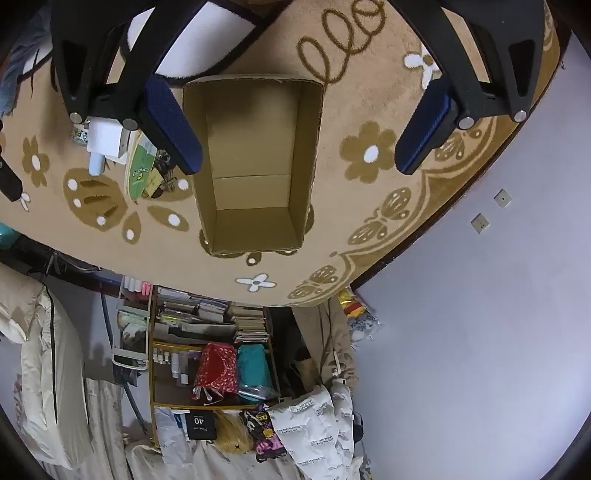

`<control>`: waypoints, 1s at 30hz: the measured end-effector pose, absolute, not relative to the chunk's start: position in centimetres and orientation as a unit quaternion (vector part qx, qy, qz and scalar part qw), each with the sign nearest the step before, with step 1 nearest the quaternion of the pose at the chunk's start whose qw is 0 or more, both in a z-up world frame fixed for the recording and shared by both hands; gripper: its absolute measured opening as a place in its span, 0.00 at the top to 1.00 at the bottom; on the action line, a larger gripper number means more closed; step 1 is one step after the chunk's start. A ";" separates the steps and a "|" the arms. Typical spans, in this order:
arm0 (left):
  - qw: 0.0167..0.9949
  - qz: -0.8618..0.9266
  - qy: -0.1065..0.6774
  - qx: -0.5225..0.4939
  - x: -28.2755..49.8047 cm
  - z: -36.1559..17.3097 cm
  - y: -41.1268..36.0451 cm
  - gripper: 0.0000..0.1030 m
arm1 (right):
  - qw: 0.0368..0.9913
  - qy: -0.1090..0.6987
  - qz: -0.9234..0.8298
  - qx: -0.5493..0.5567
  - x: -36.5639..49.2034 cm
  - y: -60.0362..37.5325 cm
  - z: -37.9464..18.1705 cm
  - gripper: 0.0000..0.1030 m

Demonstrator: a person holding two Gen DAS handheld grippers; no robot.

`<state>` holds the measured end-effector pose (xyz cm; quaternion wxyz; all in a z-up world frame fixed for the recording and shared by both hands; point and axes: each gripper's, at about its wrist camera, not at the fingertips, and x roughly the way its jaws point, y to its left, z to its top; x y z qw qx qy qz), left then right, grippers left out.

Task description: Organize rigid objects

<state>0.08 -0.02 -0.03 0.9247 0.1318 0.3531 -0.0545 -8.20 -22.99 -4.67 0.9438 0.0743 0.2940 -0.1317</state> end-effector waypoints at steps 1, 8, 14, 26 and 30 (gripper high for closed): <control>0.924 -0.058 0.356 0.129 0.2 0.0 0.0 0.00 | 0.943 0.296 -0.132 0.073 -8.2 -23.0 -4.7 0.00; 0.932 -0.046 0.342 0.115 -0.1 0.3 0.3 0.00 | 0.944 0.294 -0.133 0.070 -8.1 -22.9 -4.9 0.00; 0.928 -0.040 0.347 0.128 0.3 -0.1 0.2 0.00 | 0.943 0.297 -0.134 0.070 -8.0 -22.6 -4.8 0.00; 0.928 -0.039 0.348 0.129 0.2 -0.5 0.2 0.00 | 0.942 0.301 -0.136 0.065 -7.8 -22.3 -5.5 0.00; 0.928 -0.038 0.347 0.130 0.2 -0.5 0.3 0.00 | 0.942 0.301 -0.136 0.064 -7.7 -22.3 -5.3 0.00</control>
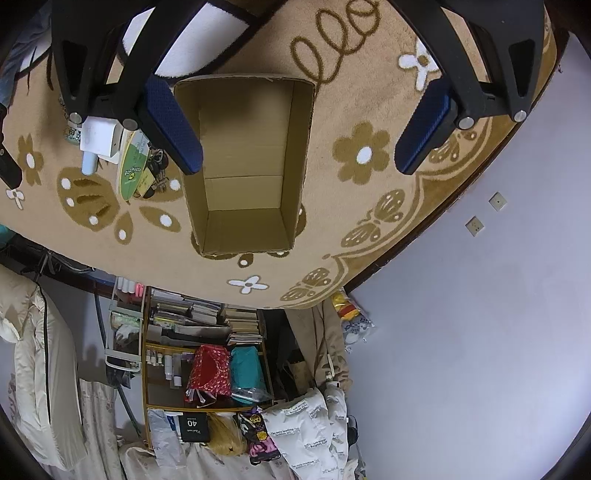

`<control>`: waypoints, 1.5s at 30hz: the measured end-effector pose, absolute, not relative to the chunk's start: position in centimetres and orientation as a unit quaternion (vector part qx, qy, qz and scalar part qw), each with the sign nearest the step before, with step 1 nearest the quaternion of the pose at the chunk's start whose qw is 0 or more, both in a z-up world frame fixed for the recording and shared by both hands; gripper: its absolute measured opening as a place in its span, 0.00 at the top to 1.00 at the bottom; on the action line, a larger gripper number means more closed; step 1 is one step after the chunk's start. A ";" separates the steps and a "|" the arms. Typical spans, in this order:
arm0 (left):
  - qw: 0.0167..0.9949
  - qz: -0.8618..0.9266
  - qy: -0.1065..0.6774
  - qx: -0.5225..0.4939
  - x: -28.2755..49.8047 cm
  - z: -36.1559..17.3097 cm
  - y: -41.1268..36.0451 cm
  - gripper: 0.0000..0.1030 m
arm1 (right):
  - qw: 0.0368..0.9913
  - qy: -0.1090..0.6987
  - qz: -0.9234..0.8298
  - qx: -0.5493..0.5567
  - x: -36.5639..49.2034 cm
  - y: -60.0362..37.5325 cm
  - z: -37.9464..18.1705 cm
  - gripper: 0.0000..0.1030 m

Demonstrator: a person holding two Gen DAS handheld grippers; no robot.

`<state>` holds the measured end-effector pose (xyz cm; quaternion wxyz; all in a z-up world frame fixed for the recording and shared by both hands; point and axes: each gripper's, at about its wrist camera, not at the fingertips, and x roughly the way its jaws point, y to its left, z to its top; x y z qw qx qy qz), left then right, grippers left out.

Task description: Organize rigid objects

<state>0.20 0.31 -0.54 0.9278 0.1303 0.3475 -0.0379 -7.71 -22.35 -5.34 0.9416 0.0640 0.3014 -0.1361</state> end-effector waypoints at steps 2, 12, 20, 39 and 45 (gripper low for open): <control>0.928 -0.039 0.348 0.130 0.2 -0.5 0.4 0.00 | 0.941 0.302 -0.137 0.063 -7.7 -22.4 -5.3 0.00; 0.927 -0.042 0.349 0.131 0.2 -0.4 0.4 0.00 | 0.941 0.304 -0.135 0.063 -7.6 -22.4 -5.3 0.00; 0.926 -0.047 0.352 0.131 0.2 -0.4 0.4 0.00 | 0.941 0.305 -0.135 0.062 -7.6 -22.2 -5.5 0.00; 0.924 -0.044 0.351 0.143 0.1 -0.3 -0.1 0.00 | 0.940 0.307 -0.135 0.061 -7.5 -22.2 -5.6 0.00; 0.923 -0.045 0.352 0.146 0.1 -0.5 -0.1 0.00 | 0.940 0.308 -0.135 0.060 -7.5 -22.1 -5.6 0.00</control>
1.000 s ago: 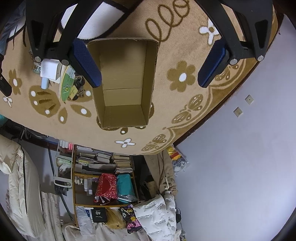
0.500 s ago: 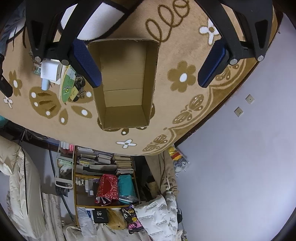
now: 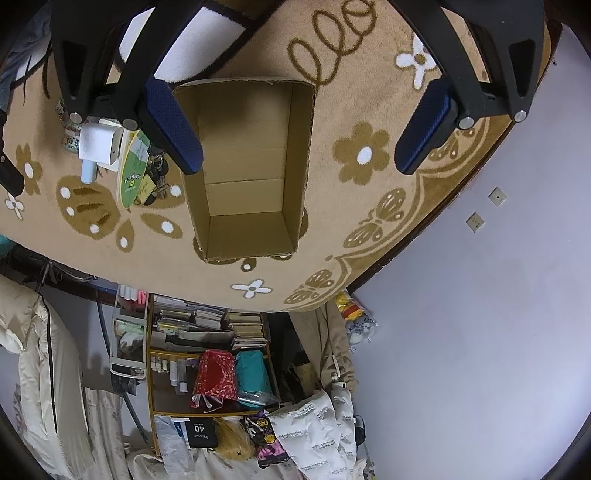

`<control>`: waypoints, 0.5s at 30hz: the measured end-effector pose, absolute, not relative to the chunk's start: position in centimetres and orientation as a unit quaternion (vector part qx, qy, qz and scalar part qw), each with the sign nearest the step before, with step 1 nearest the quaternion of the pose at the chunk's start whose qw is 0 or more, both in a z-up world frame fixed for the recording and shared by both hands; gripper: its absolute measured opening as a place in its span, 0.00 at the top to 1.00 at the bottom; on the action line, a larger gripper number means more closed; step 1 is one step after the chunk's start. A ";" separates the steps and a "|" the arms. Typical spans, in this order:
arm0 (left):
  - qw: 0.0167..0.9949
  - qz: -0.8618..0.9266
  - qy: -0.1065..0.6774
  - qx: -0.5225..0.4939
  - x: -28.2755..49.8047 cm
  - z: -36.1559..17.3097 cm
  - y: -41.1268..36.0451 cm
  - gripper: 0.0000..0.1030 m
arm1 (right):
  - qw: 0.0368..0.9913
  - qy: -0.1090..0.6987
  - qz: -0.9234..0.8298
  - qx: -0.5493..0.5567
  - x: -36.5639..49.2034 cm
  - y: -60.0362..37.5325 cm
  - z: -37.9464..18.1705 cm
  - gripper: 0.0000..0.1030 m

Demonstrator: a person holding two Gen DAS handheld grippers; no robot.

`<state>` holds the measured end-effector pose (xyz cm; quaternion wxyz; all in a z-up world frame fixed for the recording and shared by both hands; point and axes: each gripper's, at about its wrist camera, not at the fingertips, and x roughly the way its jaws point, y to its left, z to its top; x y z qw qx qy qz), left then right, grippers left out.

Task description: Organize rigid objects

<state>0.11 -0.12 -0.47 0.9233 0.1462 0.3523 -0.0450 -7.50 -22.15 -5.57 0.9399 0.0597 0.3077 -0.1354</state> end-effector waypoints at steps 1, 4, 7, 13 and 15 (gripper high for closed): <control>0.923 -0.045 0.353 0.147 0.1 -0.5 -0.1 0.00 | 0.940 0.308 -0.135 0.060 -7.5 -22.2 -5.5 0.00; 0.922 -0.045 0.355 0.146 0.2 -0.6 -0.1 0.00 | 0.939 0.311 -0.136 0.058 -7.3 -21.8 -6.0 0.00; 0.921 -0.045 0.357 0.148 0.2 -0.6 -0.1 0.00 | 0.939 0.311 -0.136 0.057 -7.3 -21.8 -6.0 0.00; 0.921 -0.047 0.357 0.149 0.3 -0.6 0.0 0.00 | 0.939 0.312 -0.136 0.057 -7.3 -21.8 -6.1 0.00; 0.921 -0.046 0.357 0.151 0.3 -0.6 0.0 0.00 | 0.938 0.312 -0.137 0.057 -7.4 -21.7 -6.3 0.00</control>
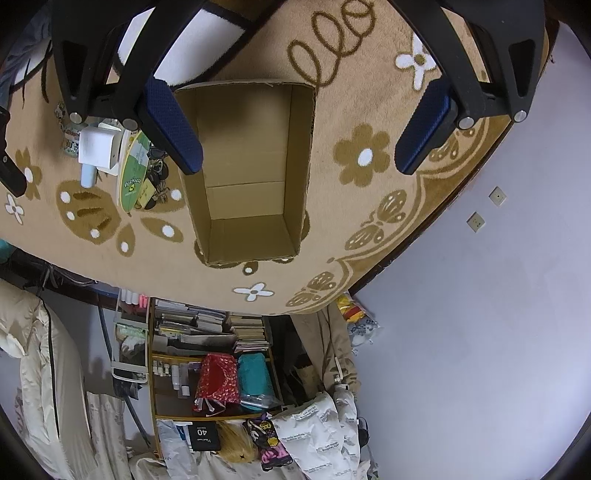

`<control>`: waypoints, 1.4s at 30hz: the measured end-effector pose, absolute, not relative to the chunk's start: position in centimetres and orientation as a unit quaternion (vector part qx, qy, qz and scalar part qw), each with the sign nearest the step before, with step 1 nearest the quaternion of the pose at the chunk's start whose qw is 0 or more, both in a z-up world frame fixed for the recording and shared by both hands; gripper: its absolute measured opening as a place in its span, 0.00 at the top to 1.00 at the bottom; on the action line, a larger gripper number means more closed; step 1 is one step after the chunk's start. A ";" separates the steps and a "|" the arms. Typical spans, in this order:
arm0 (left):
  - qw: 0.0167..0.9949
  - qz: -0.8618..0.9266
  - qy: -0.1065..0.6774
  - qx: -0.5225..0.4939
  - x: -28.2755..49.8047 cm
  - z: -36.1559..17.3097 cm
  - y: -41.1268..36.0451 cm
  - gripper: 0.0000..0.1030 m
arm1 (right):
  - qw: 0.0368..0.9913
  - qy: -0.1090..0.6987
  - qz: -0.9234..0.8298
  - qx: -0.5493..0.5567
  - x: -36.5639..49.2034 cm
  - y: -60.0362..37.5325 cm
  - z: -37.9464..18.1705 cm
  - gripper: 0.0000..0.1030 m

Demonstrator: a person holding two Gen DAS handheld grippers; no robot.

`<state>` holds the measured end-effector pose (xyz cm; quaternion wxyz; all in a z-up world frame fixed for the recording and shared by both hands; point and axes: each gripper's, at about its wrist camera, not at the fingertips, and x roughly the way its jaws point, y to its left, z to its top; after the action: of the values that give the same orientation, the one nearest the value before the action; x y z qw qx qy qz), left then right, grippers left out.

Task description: Organize rigid objects

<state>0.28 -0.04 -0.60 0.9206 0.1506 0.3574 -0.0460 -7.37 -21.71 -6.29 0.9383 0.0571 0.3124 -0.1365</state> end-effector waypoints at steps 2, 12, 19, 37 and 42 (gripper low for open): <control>0.921 -0.043 0.357 0.151 0.3 -0.6 -0.1 0.00 | 0.938 0.312 -0.137 0.057 -7.3 -21.7 -6.1 0.00; 0.919 -0.041 0.360 0.153 1.3 -0.2 0.2 0.00 | 0.938 0.314 -0.137 0.054 -7.1 -21.9 -5.8 0.00; 0.916 -0.038 0.369 0.150 3.8 -0.3 0.1 0.00 | 0.936 0.325 -0.127 0.056 -6.9 -21.8 -7.9 0.00; 0.894 -0.017 0.420 0.155 8.7 -3.4 0.8 0.00 | 0.919 0.376 -0.097 0.072 -1.3 -23.0 -10.3 0.00; 0.880 -0.014 0.454 0.138 10.5 -5.0 2.0 0.00 | 0.915 0.388 -0.091 0.063 -0.4 -23.1 -11.3 0.00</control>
<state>10.47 1.95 -4.97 0.8801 0.1382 0.4541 -0.0136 -0.36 -23.06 -11.25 0.9149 0.0634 0.3881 -0.0911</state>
